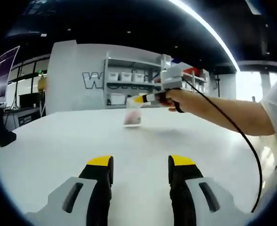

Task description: Open the resealable bag by pulling the two sides of the seal apart until the entire bag opening is separated and visibly accessible.

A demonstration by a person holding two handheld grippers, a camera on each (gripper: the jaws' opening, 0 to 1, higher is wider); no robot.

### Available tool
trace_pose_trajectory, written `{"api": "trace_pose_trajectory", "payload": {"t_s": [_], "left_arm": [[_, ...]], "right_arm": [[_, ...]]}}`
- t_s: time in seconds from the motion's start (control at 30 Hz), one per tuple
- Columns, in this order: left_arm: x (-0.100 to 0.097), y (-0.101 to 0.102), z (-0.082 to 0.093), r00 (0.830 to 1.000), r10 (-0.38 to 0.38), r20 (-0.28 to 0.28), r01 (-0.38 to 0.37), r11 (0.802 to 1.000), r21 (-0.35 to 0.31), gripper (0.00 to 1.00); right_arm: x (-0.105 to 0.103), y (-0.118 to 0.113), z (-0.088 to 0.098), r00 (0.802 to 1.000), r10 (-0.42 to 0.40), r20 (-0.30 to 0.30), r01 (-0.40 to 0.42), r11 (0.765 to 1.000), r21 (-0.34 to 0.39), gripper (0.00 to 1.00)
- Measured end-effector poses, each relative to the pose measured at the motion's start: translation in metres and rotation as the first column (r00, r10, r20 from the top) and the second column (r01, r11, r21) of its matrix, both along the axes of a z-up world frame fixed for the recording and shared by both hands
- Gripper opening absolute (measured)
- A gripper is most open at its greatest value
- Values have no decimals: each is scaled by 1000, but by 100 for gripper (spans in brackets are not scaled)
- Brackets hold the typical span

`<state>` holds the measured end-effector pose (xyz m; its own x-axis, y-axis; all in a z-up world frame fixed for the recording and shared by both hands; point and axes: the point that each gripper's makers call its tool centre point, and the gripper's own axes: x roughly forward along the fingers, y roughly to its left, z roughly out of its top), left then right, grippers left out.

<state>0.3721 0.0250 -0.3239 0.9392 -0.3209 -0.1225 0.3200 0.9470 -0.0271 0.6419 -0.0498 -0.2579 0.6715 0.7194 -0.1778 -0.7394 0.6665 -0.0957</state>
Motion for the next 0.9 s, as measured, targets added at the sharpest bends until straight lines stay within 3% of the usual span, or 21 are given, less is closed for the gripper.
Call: {"api": "trace_pose_trajectory", "payload": {"t_s": [0.4,0.9], "left_arm": [[-1,-2,0,1000,0,-3,0,1000,4,47],[0,-1,1,1000,-4,-3,4,1000,4,47]], "right_arm": [[10,2,-9,1000,0,-3,0,1000,-16,0],[-13,1,-26,999,-7,-53,6,1000,-7,0]]}}
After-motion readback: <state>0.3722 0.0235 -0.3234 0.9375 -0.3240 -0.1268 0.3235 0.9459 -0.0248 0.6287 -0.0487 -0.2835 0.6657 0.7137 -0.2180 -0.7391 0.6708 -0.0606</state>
